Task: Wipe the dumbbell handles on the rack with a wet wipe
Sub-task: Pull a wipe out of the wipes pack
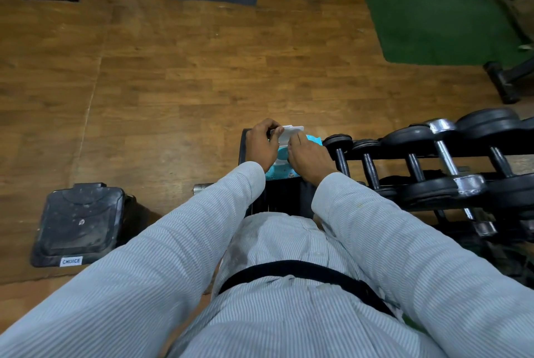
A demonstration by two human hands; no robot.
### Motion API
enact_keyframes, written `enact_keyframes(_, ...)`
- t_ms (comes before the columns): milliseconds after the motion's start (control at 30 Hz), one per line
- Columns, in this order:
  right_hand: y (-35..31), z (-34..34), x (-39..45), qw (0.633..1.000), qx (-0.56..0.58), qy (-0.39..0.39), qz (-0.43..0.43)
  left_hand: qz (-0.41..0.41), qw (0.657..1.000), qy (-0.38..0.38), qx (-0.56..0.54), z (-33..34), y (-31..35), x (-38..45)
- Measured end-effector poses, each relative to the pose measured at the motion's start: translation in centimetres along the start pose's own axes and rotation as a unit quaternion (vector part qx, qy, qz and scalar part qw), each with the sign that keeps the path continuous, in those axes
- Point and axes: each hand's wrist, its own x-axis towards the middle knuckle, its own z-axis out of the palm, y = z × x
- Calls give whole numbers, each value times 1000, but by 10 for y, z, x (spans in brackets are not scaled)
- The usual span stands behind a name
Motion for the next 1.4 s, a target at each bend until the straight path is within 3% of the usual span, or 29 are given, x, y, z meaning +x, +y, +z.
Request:
enact_keyframes(200,-1,-1,-5,1000,21,-1,9,1,1000,1,3,-1,-1,2)
enact_keyframes(433,10,-5,-16,981,184,41,34,2,1000,-3,3,-1,3,0)
enact_keyframes(567,13,-4,-14,989,145,24,-15,4,1000,2,4,-1,4,-2)
enact_keyframes(700,8,1,-14,986,161,46,24,4,1000,3,1,-1,3,-1)
enact_keyframes(800,9,3,-16,962,252,66,77,2,1000,0,-8,-1,1,-1)
enact_keyframes(967,9,6,-16,880,430,70,187,2,1000,-6,-4,-1,2,-1)
enact_keyframes(1033,8,4,-16,865,451,62,210,3,1000,-8,-2,-1,2,-1)
enact_keyframes(1167,8,-7,-15,955,282,25,88,4,1000,-10,-1,0,1,0)
enact_keyframes(1233,5,-8,-13,977,205,21,64,3,1000,-13,-1,0,0,1)
enact_keyframes(1333,-2,-8,-14,968,226,52,91,4,1000,-17,-1,-2,-1,1)
enact_keyframes(1400,-4,-11,-12,932,327,73,138,2,1000,-16,-4,-2,-1,1)
